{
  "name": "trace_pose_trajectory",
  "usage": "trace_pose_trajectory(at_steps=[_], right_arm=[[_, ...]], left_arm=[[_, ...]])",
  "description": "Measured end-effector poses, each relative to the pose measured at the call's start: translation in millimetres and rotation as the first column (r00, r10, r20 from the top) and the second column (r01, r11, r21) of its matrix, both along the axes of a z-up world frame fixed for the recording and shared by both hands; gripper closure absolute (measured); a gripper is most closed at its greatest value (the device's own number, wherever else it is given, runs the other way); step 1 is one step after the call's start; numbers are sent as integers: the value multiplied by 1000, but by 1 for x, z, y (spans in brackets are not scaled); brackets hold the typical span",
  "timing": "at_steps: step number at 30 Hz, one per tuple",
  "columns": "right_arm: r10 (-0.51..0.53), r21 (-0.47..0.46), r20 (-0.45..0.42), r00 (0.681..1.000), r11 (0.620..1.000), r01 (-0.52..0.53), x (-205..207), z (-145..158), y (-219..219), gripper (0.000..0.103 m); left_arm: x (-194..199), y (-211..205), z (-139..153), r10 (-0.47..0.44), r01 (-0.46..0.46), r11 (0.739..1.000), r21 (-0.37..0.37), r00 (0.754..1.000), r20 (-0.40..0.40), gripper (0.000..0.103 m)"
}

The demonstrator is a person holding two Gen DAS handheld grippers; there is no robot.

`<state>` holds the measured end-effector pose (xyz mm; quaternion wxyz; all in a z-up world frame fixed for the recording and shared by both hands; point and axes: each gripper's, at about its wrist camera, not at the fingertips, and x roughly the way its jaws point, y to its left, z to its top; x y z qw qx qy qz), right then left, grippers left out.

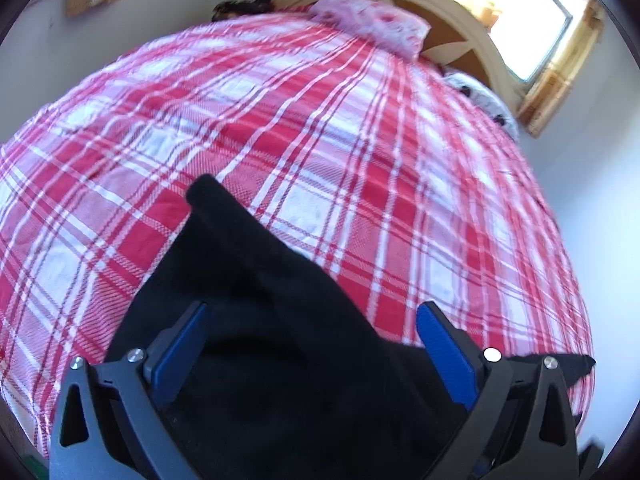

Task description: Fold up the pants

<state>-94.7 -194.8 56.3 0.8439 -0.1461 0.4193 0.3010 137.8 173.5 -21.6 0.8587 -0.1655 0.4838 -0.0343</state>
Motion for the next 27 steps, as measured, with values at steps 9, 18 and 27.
trace_pose_trajectory(at_steps=[9, 18, 27], right_arm=[[-18, -11, 60, 998, 1000, 19, -11, -5, -4, 99], [-75, 113, 124, 989, 992, 61, -27, 51, -16, 99], [39, 70, 77, 996, 997, -44, -104, 52, 0, 99]], left_arm=[[0, 15, -29, 33, -37, 998, -58, 998, -61, 78], [-67, 35, 20, -8, 16, 998, -58, 990, 138, 89], [-128, 33, -13, -62, 46, 990, 135, 991, 118, 89]])
